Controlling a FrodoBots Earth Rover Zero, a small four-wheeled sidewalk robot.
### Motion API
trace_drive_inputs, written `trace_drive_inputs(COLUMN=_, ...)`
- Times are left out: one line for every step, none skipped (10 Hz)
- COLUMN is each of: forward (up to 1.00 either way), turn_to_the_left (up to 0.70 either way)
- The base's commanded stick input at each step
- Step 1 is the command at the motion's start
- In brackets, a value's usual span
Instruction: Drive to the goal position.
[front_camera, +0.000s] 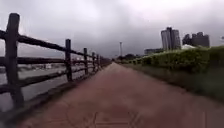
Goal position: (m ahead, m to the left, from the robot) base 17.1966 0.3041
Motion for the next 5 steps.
trace_drive_inputs(forward=1.00, turn_to_the_left=0.00)
trace_drive_inputs(forward=1.00, turn_to_the_left=0.00)
trace_drive_inputs(forward=1.00, turn_to_the_left=0.00)
trace_drive_inputs(forward=1.00, turn_to_the_left=0.00)
trace_drive_inputs(forward=1.00, turn_to_the_left=0.00)
